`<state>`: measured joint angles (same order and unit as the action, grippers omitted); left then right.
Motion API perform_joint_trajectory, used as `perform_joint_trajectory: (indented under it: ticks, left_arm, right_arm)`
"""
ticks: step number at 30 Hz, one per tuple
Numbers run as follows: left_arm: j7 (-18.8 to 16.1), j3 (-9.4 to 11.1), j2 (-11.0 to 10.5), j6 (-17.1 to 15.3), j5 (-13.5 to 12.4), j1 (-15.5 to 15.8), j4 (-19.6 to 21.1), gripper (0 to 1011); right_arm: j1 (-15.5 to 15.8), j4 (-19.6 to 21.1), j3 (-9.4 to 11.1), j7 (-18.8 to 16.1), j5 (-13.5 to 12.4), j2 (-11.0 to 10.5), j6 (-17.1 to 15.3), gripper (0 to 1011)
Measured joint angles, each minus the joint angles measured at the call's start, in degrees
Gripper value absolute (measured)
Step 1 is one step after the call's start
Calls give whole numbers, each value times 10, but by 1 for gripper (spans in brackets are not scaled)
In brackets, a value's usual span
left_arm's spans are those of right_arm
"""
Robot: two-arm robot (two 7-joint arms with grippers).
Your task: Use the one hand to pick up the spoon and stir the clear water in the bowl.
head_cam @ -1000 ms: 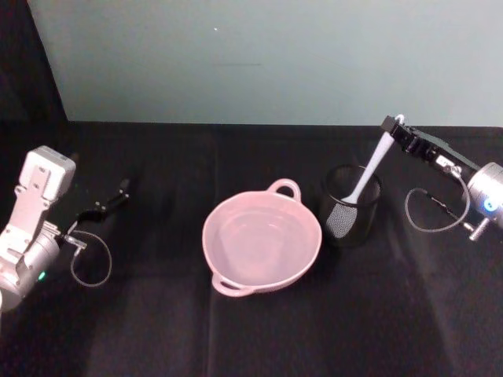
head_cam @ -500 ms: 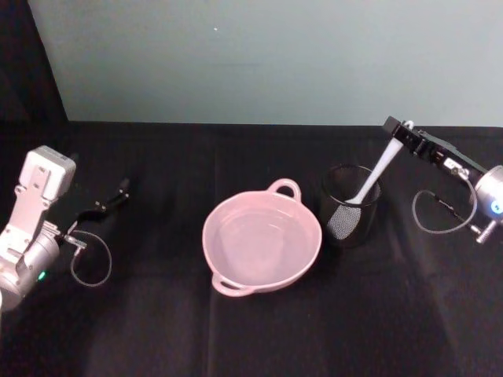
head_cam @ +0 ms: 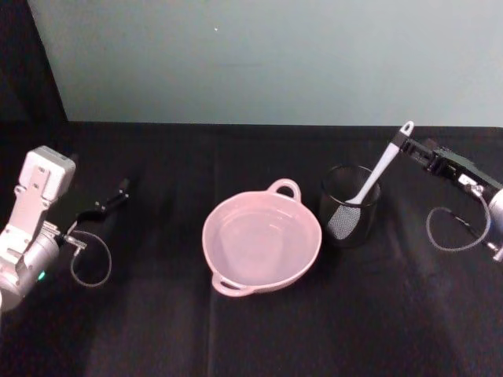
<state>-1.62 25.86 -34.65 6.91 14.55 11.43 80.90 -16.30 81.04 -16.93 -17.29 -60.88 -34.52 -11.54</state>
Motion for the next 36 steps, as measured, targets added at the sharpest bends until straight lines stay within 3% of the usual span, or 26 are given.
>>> perform_joint_trajectory:
  ticks: [4,8,11,13,16,18,21,24,27,31,36]
  left_arm:
    - [0,0,0,0,0,0,0,1011]
    - [0,0,0,0,0,0,0,1011]
    - [0,0,0,0,0,0,0,1011]
    - [0,0,0,0,0,0,0,1011]
    - [0,0,0,0,0,0,0,1011]
    - [0,0,0,0,0,0,0,1011]
    - [0,0,0,0,0,0,0,1011]
    - [0,0,0,0,0,0,0,1011]
    - [0,0,0,0,0,0,0,1011]
    - [0,0,0,0,0,0,0,1011]
    - [0,0,0,0,0,0,0,1011]
  right_arm:
    - [18,47,1,24,11,-33,-18,998]
    - [35,90,4,44,28,-71,-35,1002]
    - [45,121,3,65,62,-107,-52,1003]
    - [44,125,-2,73,82,-118,-58,1003]
    - [29,120,-19,86,132,-130,-69,1003]
    - [23,115,-25,89,144,-130,-71,1002]
    - [-6,80,-53,94,202,-117,-57,1003]
    - [-29,46,-72,92,242,-98,-29,1003]
    - [-41,21,-80,90,266,-83,1,1003]
    - [-57,-25,-86,85,301,-55,66,1003]
    - [-66,-54,-91,81,319,-37,87,1003]
